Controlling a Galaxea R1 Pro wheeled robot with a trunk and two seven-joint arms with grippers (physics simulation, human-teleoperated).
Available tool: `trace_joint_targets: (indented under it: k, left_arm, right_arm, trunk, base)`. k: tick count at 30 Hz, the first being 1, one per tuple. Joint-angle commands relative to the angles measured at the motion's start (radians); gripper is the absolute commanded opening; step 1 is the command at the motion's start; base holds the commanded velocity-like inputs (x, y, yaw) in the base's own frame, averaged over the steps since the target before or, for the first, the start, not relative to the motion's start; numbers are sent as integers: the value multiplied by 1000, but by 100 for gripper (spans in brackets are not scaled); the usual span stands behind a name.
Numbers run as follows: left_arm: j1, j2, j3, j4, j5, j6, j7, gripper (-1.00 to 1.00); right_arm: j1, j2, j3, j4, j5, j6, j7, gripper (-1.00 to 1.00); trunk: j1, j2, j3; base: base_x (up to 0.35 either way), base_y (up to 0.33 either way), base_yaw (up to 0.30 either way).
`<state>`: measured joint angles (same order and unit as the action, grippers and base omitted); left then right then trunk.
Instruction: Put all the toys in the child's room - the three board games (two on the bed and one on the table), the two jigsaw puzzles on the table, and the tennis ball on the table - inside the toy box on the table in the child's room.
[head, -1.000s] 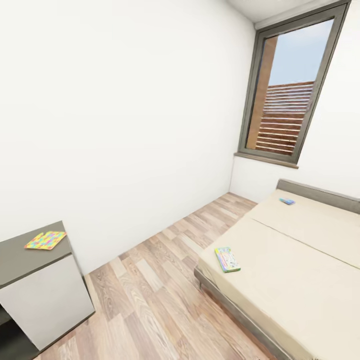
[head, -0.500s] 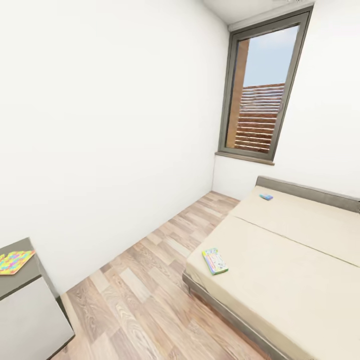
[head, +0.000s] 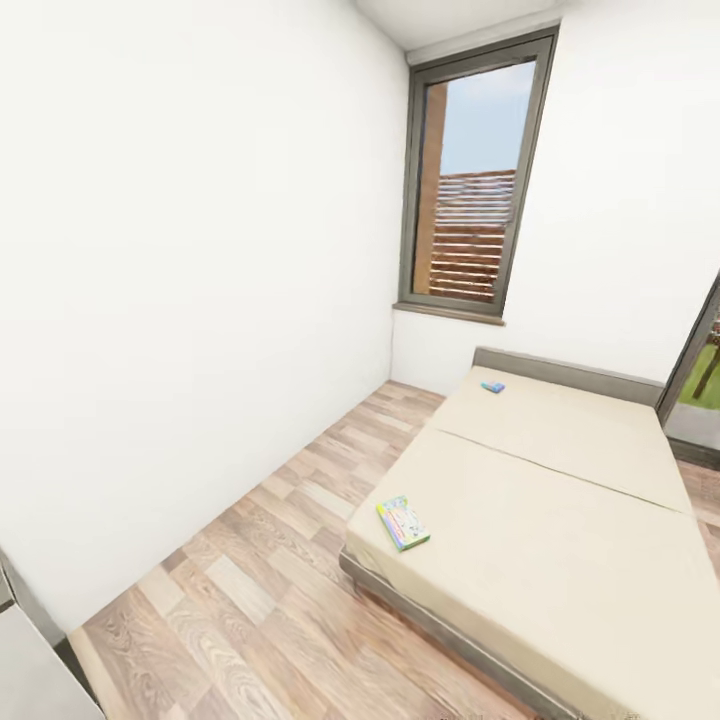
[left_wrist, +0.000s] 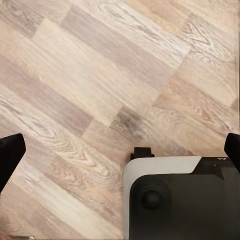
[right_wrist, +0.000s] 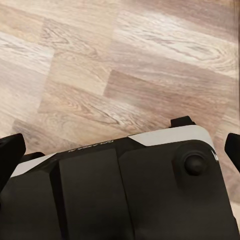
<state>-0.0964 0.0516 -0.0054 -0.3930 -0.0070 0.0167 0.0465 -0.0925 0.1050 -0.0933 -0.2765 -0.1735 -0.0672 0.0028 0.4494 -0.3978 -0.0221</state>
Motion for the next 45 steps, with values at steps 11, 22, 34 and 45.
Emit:
trace_joint_targets:
  k: [11,22,34,45]
  left_arm:
    - [0,1,-1,-1,-1,1,3,100]
    - [0,1,-1,-1,-1,2,3,100]
    - [0,1,-1,-1,-1,1,3,100]
    - [0,1,-1,-1,-1,1,3,100]
  right_arm:
    - [-1,1,-5,1,-4,-3,1,100]
    - [-1,1,-5,2,-4,-3,1,100]
    - [-1,1,-5,2,-4,-3,1,100]
    - [-1,1,-5,2,-4,-3,2,100]
  trunk:
    - [1,-2,-2]
    - [1,-2,-2]
    - [1,-2,-2]
    - [1,-2,-2]
  base:
    - [1,132,-260]
    - [0,89,-260]
    - [0,37,-260]
    - [0,151,-260]
